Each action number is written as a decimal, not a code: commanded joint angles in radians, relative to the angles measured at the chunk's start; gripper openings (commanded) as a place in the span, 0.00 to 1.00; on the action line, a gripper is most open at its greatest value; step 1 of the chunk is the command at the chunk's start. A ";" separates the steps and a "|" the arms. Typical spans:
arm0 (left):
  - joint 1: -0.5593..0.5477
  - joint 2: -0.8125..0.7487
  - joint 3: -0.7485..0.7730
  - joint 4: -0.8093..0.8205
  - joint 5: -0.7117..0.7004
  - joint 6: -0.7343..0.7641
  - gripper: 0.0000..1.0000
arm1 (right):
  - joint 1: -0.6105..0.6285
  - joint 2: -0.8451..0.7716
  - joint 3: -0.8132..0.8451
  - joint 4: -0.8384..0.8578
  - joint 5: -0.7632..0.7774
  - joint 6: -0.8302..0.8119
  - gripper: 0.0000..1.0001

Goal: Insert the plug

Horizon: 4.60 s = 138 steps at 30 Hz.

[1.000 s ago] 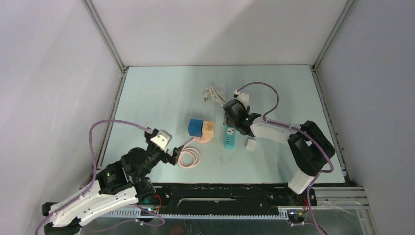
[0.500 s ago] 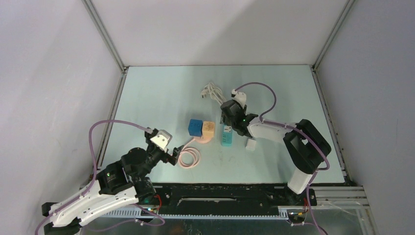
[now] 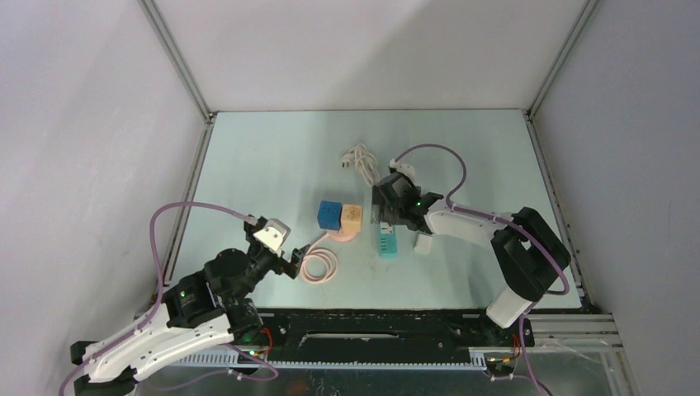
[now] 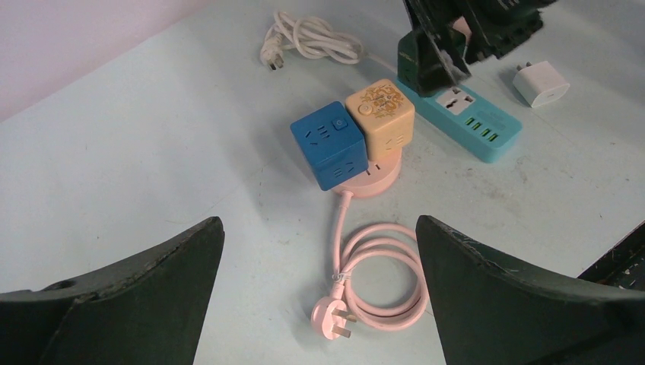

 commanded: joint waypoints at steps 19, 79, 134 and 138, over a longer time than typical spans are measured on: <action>0.009 0.010 -0.002 0.021 0.034 0.015 1.00 | -0.095 -0.352 -0.173 -0.479 0.036 0.061 0.95; -0.062 0.652 -0.039 1.270 0.476 -0.097 1.00 | 0.035 -1.150 -0.422 0.119 -0.067 0.582 0.00; -0.115 0.961 0.254 1.144 0.288 0.034 0.00 | 0.250 -1.331 -0.422 -0.112 0.378 0.503 0.82; -0.032 0.899 0.308 0.811 0.342 -0.039 0.00 | 0.190 -1.343 -0.402 -0.207 0.357 0.377 0.83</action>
